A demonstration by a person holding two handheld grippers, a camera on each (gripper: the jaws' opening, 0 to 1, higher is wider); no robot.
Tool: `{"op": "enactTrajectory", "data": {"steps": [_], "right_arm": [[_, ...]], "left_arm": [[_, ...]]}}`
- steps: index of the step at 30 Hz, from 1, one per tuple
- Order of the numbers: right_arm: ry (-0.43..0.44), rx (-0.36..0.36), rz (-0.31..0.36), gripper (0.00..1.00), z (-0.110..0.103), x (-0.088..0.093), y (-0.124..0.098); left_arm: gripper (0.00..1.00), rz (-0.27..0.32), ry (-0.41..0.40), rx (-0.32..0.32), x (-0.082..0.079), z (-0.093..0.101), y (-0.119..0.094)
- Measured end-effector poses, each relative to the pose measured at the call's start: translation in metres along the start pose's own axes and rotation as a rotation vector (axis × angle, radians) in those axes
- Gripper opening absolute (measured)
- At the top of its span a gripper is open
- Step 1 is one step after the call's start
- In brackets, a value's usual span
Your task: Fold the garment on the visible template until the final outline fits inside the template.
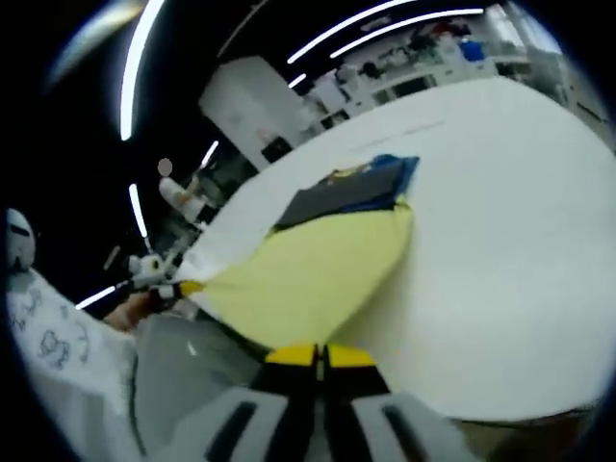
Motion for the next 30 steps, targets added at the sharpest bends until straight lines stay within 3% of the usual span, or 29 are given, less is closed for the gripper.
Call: {"op": "enactTrajectory", "data": {"steps": [14,18,22,30], "right_arm": [[-0.009,-0.036,0.009,0.00,-0.018,-0.001,-0.017],[0.005,-0.042,0.026,0.00,-0.022,0.001,-0.023],[0.023,-0.043,0.047,0.00,-0.024,0.001,-0.026],[0.033,-0.043,0.056,0.00,-0.023,-0.003,-0.023]], "left_arm": [[0.00,0.026,-0.008,-0.004,-0.003,0.013,-0.024],[0.00,0.056,-0.035,0.015,-0.009,0.018,-0.031],[0.00,0.062,-0.008,0.007,-0.013,0.025,-0.035],[0.00,0.073,0.033,-0.003,-0.032,0.021,-0.027]]}}
Point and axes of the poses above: the point that each gripper's makers call its tool centre point, and the gripper's own axes: y roughly forward along the fingers, z roughly to its right, x roughly out of its underside, the point moved 9 cm from there along -y, roughly backward along the fingers, and after that the axes turned 7 degrees about -x, right-handed, at the moved point
